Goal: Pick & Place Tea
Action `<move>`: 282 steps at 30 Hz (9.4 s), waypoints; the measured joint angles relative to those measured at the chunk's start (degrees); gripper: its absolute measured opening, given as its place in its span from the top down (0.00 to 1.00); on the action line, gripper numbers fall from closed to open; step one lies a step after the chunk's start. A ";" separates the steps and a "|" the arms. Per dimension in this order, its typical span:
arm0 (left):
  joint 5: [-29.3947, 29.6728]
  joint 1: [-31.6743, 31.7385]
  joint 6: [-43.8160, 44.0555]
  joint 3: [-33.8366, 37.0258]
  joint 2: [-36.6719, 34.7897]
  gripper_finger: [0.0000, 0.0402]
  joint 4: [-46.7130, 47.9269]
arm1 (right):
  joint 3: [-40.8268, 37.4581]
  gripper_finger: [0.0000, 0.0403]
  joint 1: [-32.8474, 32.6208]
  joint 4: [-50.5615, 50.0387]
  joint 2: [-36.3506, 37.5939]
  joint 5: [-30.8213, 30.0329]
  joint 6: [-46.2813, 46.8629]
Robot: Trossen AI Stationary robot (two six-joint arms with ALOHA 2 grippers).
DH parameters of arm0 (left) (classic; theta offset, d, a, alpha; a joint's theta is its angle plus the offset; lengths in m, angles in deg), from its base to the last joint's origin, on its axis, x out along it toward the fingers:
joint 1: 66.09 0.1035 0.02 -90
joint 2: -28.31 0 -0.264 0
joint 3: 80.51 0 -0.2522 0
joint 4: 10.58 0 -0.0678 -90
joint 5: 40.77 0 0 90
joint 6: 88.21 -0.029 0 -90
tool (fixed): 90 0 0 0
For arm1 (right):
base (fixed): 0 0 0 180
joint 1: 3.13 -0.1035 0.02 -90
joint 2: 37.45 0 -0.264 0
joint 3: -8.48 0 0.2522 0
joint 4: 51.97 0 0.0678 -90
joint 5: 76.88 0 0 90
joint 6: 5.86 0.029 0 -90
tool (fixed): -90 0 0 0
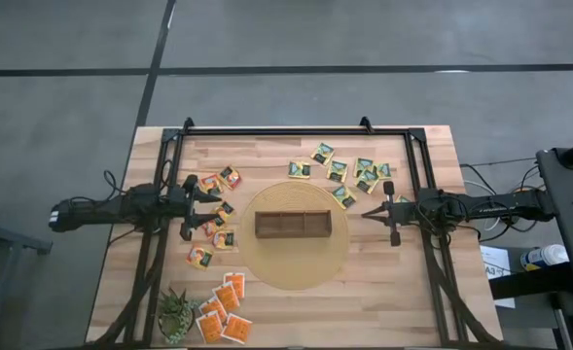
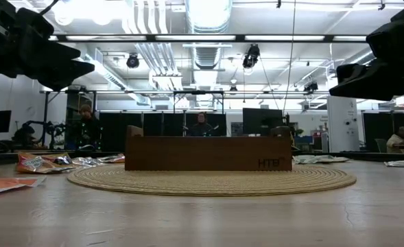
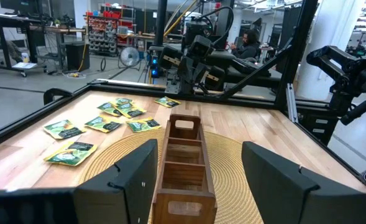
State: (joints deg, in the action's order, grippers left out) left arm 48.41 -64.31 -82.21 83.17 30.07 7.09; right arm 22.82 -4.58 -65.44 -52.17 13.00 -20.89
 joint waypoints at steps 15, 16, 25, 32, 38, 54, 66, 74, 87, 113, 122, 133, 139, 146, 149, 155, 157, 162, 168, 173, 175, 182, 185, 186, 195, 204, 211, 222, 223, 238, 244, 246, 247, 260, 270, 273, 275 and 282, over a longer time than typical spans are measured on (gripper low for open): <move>0.00 0.00 0.00 0.01 0.01 0.43 0.00 | -0.01 0.98 0.00 -0.01 0.00 0.00 0.00; 0.00 0.00 0.00 0.00 0.00 0.43 0.00 | 0.01 0.98 0.00 -0.02 0.00 0.00 0.00; 0.00 0.00 0.00 0.02 0.02 0.43 0.02 | 0.00 0.98 0.00 -0.02 0.00 0.00 0.00; 0.00 0.00 0.00 0.00 0.02 0.43 0.00 | 0.00 0.98 0.00 -0.02 0.00 0.00 0.00; 0.00 0.00 0.00 0.01 0.02 0.43 0.02 | 0.00 0.98 -0.04 -0.02 0.00 0.00 0.00; 0.00 0.00 0.00 0.00 0.02 0.43 0.02 | 0.01 0.98 -0.02 -0.02 0.00 0.00 0.00; 0.00 0.00 0.00 0.00 0.02 0.43 0.02 | -0.01 0.98 0.00 -0.02 0.00 0.00 0.00; 0.00 0.00 0.00 0.00 0.01 0.43 0.01 | 0.01 0.98 0.00 -0.01 0.00 0.00 0.00; 0.00 0.00 0.00 0.02 0.02 0.43 0.01 | 0.01 0.98 0.00 -0.02 0.00 0.00 0.00; 0.00 0.00 0.00 0.01 0.02 0.43 0.00 | 0.00 0.98 -0.04 -0.02 0.00 0.00 0.00; 0.13 0.00 -5.18 0.02 0.02 0.43 -11.25 | 0.01 0.98 -0.02 -0.02 0.00 0.00 0.00; 0.28 0.00 -7.19 0.02 0.04 0.43 -32.30 | -0.01 0.98 -0.02 0.00 0.00 0.00 0.00; -1.94 -0.04 3.36 0.00 0.04 0.43 -43.10 | -0.01 0.98 -0.02 -0.02 0.00 0.00 0.00; -2.23 -0.07 17.43 0.00 0.13 0.43 -44.88 | -0.01 0.98 0.00 0.00 0.00 0.00 0.00; -2.27 -0.07 22.88 0.00 0.15 0.43 -45.32 | 0.00 0.98 0.00 -0.02 0.00 0.00 0.00; -2.34 -0.09 27.16 0.00 0.20 0.43 -46.41 | -0.01 0.98 0.00 0.00 0.00 0.00 0.00; -2.55 -0.13 27.17 0.00 0.53 0.43 -47.54 | -0.01 0.98 0.00 0.00 0.00 0.00 0.00; -6.35 -1.51 26.51 -0.78 4.14 0.43 -52.02 | 0.01 0.98 0.00 -0.01 0.00 0.00 0.00; -13.26 -7.64 20.25 -7.78 15.63 0.43 -52.37 | -0.01 0.98 0.00 -0.01 0.00 0.00 0.00; -12.89 -16.50 14.41 -14.15 27.39 0.43 -52.04 | 0.00 0.98 0.00 -0.02 0.00 0.01 0.00; -12.78 -20.78 10.99 -17.08 31.11 0.43 -50.87 | 0.00 0.98 0.00 -0.02 0.00 0.00 0.00; -2.85 -35.52 0.11 -26.37 39.35 0.43 -40.14 | 0.00 0.98 0.00 -0.01 0.00 0.00 0.00; 10.05 -41.84 -3.26 -28.16 42.67 0.43 -36.77 | -0.01 0.98 0.00 -0.02 0.00 0.00 0.00; 14.46 -43.89 -4.08 -28.61 43.66 0.43 -36.86 | -0.01 0.98 0.00 -0.02 0.00 0.00 0.00; 31.97 -55.96 -10.31 -33.95 51.92 0.43 -37.61 | -0.01 0.98 -0.02 -0.02 0.00 0.00 0.00; 39.97 -56.81 -10.43 -41.08 62.33 0.43 -37.99 | 0.01 0.98 -0.02 0.00 0.00 0.00 0.00; 52.26 -56.78 -9.35 -47.59 71.01 0.43 -37.89 | 0.00 0.98 -0.02 0.00 0.00 0.00 0.00; 55.13 -56.81 -7.40 -56.63 81.47 0.43 -34.83 | 0.01 0.98 0.00 0.00 0.00 0.00 0.00; 55.41 -56.81 -7.32 -57.50 82.05 0.43 -33.13 | 0.01 0.98 0.00 0.00 0.00 0.00 0.00; 48.99 -56.14 28.24 -70.93 84.12 0.43 14.30 | 0.01 0.98 0.00 0.00 0.00 0.00 0.00; 33.50 -52.49 37.21 -68.13 84.26 0.43 15.84 | -0.01 0.98 0.00 -0.02 0.00 0.00 0.00; 30.40 -51.30 38.84 -67.21 84.45 0.43 16.95 | 0.00 0.98 -0.02 -0.02 0.00 0.00 0.00; 29.02 -50.70 39.51 -66.95 84.65 0.43 17.85 | -0.01 0.98 -0.02 0.00 0.00 -0.02 0.00; 11.68 -47.15 47.77 -66.77 91.58 0.43 26.76 | 0.01 0.98 -0.02 0.00 0.00 0.00 0.00; -0.16 -47.53 60.05 -66.64 96.98 0.43 36.79 | 0.01 0.98 0.00 0.00 0.00 0.00 0.00; -0.57 -47.80 60.85 -66.64 97.78 0.43 36.69 | -0.01 0.98 0.00 -0.01 0.00 0.00 0.00; -1.77 -47.76 61.31 -66.64 98.13 0.43 36.81 | 0.01 0.98 0.00 -0.02 0.00 0.00 0.00; -2.95 -47.74 62.65 -66.62 98.16 0.43 37.97 | 0.00 0.98 0.00 -0.02 0.00 0.00 0.00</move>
State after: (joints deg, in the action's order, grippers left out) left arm 45.47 -112.04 -19.55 16.55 128.23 45.06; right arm 22.82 -4.58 -65.45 -52.17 13.00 -20.89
